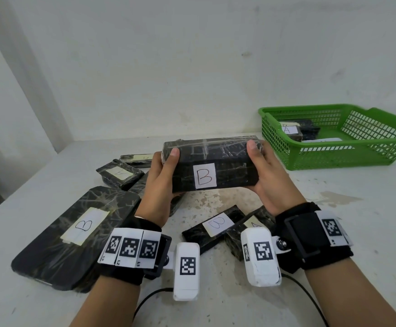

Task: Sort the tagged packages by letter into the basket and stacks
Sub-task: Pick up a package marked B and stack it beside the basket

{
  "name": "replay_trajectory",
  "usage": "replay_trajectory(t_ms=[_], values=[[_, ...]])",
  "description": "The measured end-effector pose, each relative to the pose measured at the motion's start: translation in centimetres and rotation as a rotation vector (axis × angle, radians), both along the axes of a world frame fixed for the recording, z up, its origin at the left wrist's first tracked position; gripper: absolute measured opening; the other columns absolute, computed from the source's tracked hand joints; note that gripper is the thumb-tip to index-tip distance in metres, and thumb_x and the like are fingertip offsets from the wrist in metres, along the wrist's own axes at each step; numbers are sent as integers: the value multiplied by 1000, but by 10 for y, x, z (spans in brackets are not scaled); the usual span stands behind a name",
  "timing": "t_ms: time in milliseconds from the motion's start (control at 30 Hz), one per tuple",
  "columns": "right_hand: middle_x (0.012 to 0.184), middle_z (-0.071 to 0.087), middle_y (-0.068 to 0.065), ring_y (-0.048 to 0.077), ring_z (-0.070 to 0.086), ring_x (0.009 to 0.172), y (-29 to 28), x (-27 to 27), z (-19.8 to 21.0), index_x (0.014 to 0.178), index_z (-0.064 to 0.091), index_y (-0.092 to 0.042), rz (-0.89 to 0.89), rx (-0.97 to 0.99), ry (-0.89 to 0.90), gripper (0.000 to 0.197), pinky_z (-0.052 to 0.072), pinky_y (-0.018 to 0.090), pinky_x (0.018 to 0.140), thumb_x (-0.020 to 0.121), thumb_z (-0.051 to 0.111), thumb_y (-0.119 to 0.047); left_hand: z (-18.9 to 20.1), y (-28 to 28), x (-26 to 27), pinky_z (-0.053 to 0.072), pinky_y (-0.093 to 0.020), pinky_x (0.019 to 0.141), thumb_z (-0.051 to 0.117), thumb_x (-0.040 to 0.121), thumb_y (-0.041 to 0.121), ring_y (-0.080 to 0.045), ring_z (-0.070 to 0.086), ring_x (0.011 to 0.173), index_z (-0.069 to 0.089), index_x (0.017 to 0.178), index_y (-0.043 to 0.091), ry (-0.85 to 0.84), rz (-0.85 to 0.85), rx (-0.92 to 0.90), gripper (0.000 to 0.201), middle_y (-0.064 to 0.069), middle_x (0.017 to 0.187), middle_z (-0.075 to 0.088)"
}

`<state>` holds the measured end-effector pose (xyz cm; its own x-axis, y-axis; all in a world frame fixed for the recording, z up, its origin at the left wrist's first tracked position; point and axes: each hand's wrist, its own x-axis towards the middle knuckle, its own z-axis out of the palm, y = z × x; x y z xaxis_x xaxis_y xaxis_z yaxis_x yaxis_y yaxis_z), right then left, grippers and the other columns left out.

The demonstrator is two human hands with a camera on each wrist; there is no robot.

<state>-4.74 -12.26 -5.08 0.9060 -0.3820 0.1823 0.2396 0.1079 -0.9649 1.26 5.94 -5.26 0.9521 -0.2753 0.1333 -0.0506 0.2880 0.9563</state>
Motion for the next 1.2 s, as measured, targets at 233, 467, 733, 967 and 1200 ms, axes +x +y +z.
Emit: replay_trajectory(t_ms=[233, 467, 733, 967, 1200], values=[[119, 68, 3, 20, 62, 118, 0, -3, 3, 122, 53, -12, 27, 62, -28, 70, 46, 52, 104, 84, 51, -69, 6, 6, -1, 47, -50, 101, 36, 77, 73, -21, 63, 119, 64, 124, 21, 12, -148, -25, 75, -3, 122, 71], [97, 43, 5, 22, 42, 96, 1, 1, 0, 73, 46, -29, -72, 32, -80, 35, 34, 45, 97, 72, 62, -61, 2, -1, 3, 58, -43, 86, 48, 100, 35, -17, 66, 100, 47, 108, 12, 64, -82, -22, 24, -5, 109, 65], [101, 53, 4, 23, 52, 105, 2, 3, -1, 82, 54, -28, -50, -7, -18, 52, 32, 58, 112, 70, 62, -78, 2, 2, 3, 51, -38, 88, 70, 80, 45, -24, 63, 102, 54, 113, 9, 31, -82, -124, 51, -13, 109, 63], [110, 62, 14, 26, 59, 110, 6, 1, -2, 99, 52, -12, -24, -19, -4, 78, 38, 57, 109, 64, 66, -80, 2, -2, 2, 51, -38, 81, 75, 81, 25, -18, 68, 91, 57, 112, 6, 58, 12, -86, 40, -6, 103, 69], [127, 63, 12, 27, 57, 124, 6, 7, -10, 99, 52, -29, -59, -61, -6, 66, 39, 51, 111, 56, 79, -72, 7, -1, -3, 47, -47, 104, 91, 51, 58, -26, 59, 124, 37, 147, 4, 103, 21, -53, 123, -14, 143, 53]])
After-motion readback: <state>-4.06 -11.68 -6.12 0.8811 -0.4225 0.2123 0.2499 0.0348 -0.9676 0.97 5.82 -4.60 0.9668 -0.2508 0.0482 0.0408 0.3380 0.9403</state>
